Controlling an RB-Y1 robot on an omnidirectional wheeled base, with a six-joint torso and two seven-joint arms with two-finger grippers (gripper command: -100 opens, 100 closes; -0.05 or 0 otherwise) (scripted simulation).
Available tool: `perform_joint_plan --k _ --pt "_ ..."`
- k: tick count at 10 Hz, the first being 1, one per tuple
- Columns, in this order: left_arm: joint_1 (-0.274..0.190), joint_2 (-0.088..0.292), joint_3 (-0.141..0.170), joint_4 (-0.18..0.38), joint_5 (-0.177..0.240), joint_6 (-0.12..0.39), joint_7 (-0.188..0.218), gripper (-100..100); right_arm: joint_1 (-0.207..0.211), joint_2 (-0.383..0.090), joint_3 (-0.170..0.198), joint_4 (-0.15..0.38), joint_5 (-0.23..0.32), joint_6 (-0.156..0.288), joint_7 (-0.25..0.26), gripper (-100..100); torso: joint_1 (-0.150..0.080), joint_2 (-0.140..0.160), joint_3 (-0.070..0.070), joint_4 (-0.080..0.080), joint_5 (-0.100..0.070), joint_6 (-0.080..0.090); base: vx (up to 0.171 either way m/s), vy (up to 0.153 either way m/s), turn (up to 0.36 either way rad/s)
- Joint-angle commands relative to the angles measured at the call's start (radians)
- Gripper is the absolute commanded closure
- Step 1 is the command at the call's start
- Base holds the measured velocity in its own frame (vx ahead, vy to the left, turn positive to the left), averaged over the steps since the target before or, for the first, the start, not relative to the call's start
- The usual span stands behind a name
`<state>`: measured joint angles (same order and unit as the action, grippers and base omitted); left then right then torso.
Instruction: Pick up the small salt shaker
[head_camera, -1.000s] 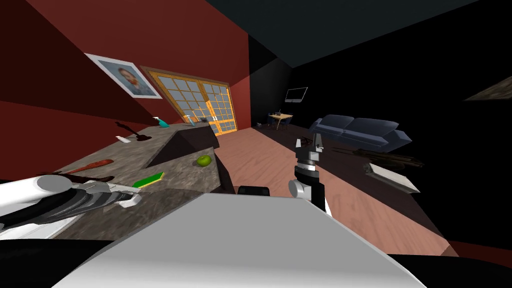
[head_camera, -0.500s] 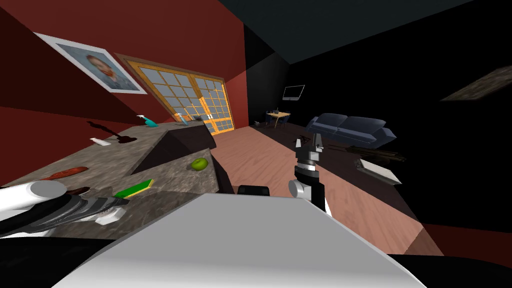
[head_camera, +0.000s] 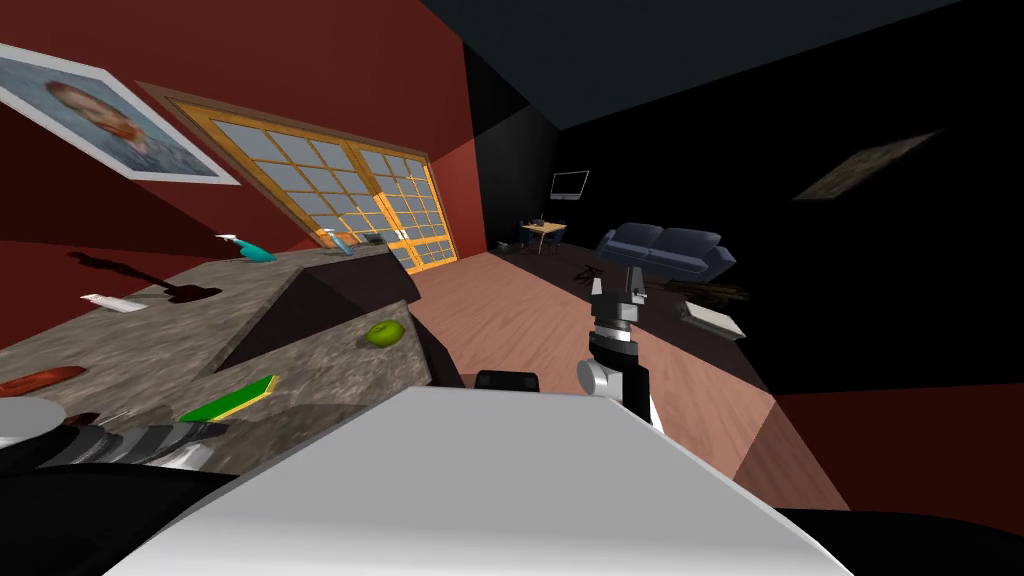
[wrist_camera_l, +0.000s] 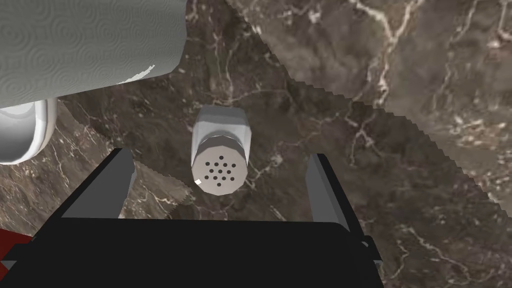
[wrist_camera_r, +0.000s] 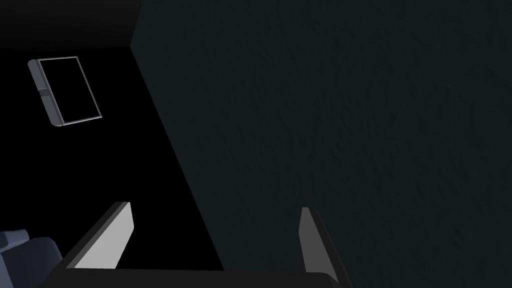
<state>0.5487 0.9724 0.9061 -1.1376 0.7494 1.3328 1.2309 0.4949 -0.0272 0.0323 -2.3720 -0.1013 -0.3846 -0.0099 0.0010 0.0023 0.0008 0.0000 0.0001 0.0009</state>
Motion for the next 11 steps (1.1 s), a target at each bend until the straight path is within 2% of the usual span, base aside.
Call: perform_joint_plan --k 1,4,5,6,7,8,11 --pt "0.011 0.013 -0.004 0.042 0.018 -0.025 -0.002 -100 0.0 0.0 0.0 0.0 0.0 0.0 0.0 0 0.0 0.0 0.0 0.0 0.0 0.0 -0.036 -0.009 -0.088" --pt "0.094 0.041 -0.016 0.138 0.101 -0.108 0.011 -100 0.0 0.0 0.0 0.0 0.0 0.0 0.0 0 0.0 0.0 0.0 0.0 0.0 0.0 -0.047 -0.023 -0.216" --pt "0.094 0.041 -0.016 0.138 0.101 -0.108 0.011 -100 0.0 0.0 0.0 0.0 0.0 0.0 0.0 0 -0.001 0.001 0.0 0.0 0.0 0.0 -0.045 -0.018 -0.084" --pt "0.122 0.05 -0.02 0.17 0.128 -0.136 0.015 -100 0.0 0.0 0.0 0.0 0.0 0.0 0.0 0 0.0 0.0 0.0 0.0 0.0 -0.001 -0.038 -0.017 -0.148" --pt "0.11 0.04 -0.019 0.143 0.111 -0.119 0.019 -100 0.0 0.0 0.0 0.0 0.0 0.0 0.0 0 0.0 0.0 0.0 0.0 0.0 0.0 -0.019 -0.005 -0.033" --pt "0.113 0.04 -0.019 0.145 0.114 -0.124 0.02 100 0.0 0.0 0.0 0.0 0.0 0.0 0.0 0 0.001 -0.002 -0.001 0.0 0.0 -0.001 0.0 0.0 0.0" --pt "0.113 0.041 -0.019 0.145 0.113 -0.124 0.019 100 0.0 0.0 0.0 0.0 0.0 0.0 0.0 0 0.002 -0.003 -0.001 0.0 0.001 -0.001 0.0 0.0 0.0"
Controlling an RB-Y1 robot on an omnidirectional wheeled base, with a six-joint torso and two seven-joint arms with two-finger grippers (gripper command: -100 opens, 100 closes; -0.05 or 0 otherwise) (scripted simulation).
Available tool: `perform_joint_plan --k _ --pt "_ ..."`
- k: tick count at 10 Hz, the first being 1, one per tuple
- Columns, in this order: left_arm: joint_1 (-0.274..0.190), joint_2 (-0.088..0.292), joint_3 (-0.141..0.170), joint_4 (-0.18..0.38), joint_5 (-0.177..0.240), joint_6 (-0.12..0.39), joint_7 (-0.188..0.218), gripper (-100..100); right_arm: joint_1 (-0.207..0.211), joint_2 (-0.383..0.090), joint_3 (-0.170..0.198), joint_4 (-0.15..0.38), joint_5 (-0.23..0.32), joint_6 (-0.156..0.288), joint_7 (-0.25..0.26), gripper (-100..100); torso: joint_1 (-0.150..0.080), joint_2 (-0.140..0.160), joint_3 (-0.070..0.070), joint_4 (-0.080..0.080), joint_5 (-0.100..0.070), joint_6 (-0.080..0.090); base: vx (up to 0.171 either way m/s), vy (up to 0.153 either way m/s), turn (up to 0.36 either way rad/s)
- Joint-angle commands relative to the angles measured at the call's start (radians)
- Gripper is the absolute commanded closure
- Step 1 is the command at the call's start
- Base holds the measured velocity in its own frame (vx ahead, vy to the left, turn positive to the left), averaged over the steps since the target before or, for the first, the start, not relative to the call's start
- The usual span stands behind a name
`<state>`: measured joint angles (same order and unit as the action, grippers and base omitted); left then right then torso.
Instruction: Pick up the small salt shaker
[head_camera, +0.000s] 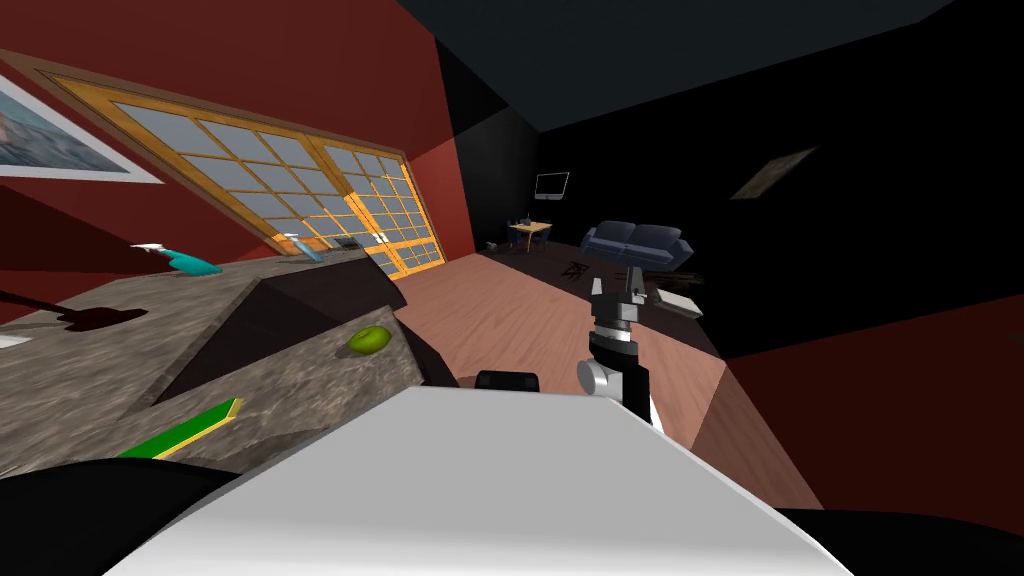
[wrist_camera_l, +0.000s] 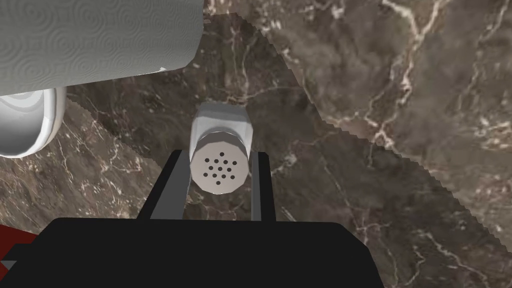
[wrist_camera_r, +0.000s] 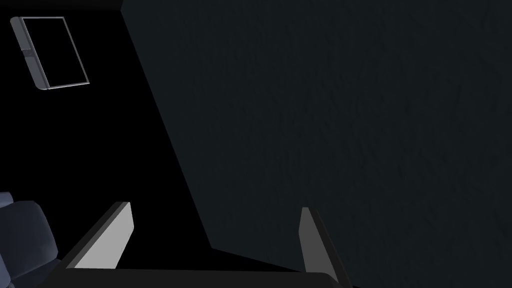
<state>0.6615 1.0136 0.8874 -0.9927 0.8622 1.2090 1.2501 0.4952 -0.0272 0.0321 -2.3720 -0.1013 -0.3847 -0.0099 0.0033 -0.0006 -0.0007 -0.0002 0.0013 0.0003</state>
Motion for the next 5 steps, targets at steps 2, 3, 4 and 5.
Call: perform_joint_plan --k 2,3,4,5 --pt "0.0 0.0 0.0 0.0 0.0 0.0 0.0 0 0.0 0.0 0.0 0.0 0.0 0.0 0.0 0 0.0 0.0 0.0 0.0 0.0 0.0 0.0 0.0 0.0" --pt "-0.046 -0.01 0.007 -0.039 -0.04 0.043 -0.013 100 0.0 0.0 0.0 0.0 0.0 0.0 0.0 0 0.0 0.0 0.0 0.0 0.0 0.0 0.041 0.025 0.332" --pt "-0.073 -0.019 0.011 -0.071 -0.067 0.069 -0.017 100 0.0 0.0 0.0 0.0 0.0 0.0 0.0 0 0.001 -0.001 -0.001 0.0 0.0 -0.003 0.074 0.028 0.401" --pt "-0.099 -0.028 0.015 -0.099 -0.094 0.099 -0.022 100 0.0 0.0 0.0 0.0 0.0 0.0 0.0 0 0.001 -0.003 -0.002 -0.001 0.0 -0.003 0.072 0.025 0.231"
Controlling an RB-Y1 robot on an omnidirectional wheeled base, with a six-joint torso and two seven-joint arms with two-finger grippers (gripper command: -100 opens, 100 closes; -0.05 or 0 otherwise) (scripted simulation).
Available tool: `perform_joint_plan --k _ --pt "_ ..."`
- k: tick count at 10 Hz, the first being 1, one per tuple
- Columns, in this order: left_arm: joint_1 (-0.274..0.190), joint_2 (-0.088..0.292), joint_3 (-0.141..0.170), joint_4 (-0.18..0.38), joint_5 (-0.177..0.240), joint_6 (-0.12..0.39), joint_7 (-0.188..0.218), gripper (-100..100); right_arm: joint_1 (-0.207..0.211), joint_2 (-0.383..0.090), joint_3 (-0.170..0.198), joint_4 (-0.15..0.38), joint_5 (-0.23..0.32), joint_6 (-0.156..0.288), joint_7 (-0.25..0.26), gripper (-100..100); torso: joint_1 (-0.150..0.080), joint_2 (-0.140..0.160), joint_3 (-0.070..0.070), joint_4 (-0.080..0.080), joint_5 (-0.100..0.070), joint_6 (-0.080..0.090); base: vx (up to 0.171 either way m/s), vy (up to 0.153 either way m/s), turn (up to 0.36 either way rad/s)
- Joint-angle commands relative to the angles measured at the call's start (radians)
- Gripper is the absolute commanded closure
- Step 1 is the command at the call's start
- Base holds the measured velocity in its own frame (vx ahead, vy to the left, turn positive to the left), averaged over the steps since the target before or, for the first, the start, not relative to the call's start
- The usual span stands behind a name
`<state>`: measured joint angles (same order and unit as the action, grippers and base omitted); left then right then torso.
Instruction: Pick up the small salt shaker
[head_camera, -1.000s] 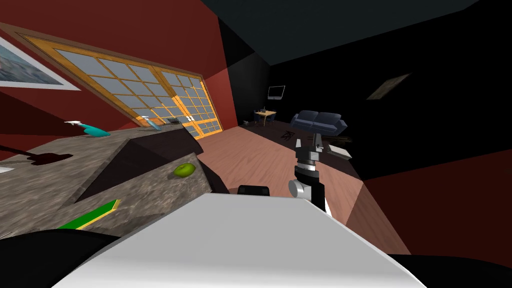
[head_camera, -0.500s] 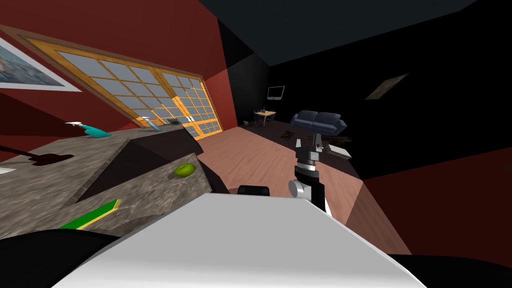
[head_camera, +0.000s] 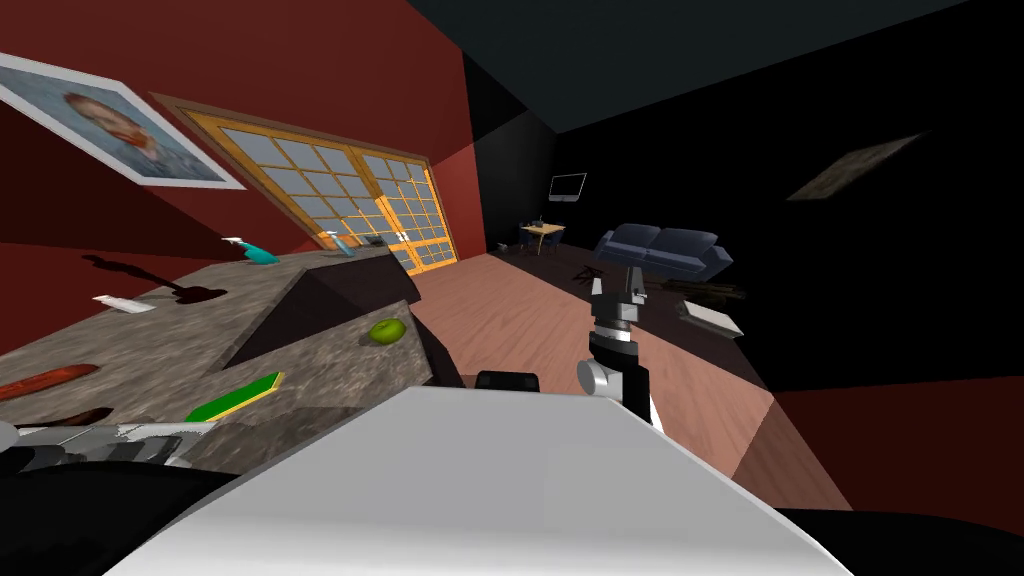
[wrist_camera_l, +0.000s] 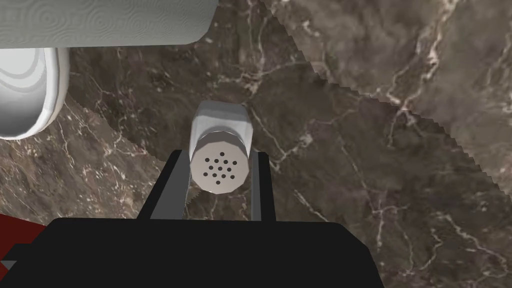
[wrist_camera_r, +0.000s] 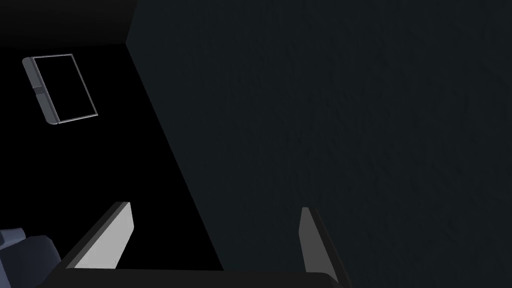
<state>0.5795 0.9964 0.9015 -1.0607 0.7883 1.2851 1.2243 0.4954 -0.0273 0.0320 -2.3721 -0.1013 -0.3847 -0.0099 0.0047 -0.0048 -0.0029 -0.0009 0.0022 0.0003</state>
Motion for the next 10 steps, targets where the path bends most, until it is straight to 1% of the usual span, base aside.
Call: perform_joint_plan --k 1,2,3,4,5,8,9,10 --pt "-0.02 -0.011 0.0 -0.035 -0.021 0.023 0.004 100 0.0 0.0 0.0 0.0 0.0 0.0 0.0 0 0.0 0.0 0.0 0.0 0.0 0.0 0.048 0.016 0.011" --pt "-0.048 -0.021 0.004 -0.067 -0.048 0.051 0.0 100 0.0 0.0 0.0 0.0 0.0 0.0 0.0 0 0.0 0.0 0.0 0.0 0.0 0.002 0.043 0.022 0.115" --pt "-0.075 -0.03 0.008 -0.099 -0.076 0.078 -0.005 100 0.0 0.0 0.0 0.0 0.0 0.0 0.0 0 0.0 0.0 0.0 0.0 0.0 0.001 0.06 0.023 0.279" --pt "-0.075 -0.03 0.008 -0.099 -0.076 0.078 -0.005 100 0.0 0.0 0.0 0.0 0.0 0.0 0.0 0 0.0 0.0 0.0 0.0 0.0 -0.001 0.045 0.009 0.104" --pt "-0.103 -0.04 0.012 -0.131 -0.103 0.106 -0.009 100 0.0 0.0 0.0 0.0 0.0 0.0 0.0 0 0.0 0.001 0.0 0.0 -0.001 0.001 0.039 0.014 0.134" --pt "-0.186 -0.068 0.024 -0.221 -0.186 0.19 -0.022 100 0.0 0.0 0.0 0.0 0.0 0.0 0.0 0 -0.001 0.0 0.0 0.0 -0.001 -0.001 0.058 0.019 0.252" --pt "-0.165 -0.07 0.021 -0.219 -0.17 0.172 -0.013 100 0.0 0.0 0.0 0.0 0.0 0.0 0.0 0 -0.001 0.0 0.0 0.0 -0.001 -0.001 0.026 0.007 0.043" --pt "-0.166 -0.072 0.021 -0.225 -0.174 0.18 -0.012 0 0.0 0.0 0.0 0.0 0.0 0.0 0.0 0 -0.001 0.002 0.001 0.0 -0.001 0.0 0.0 0.0 0.0"
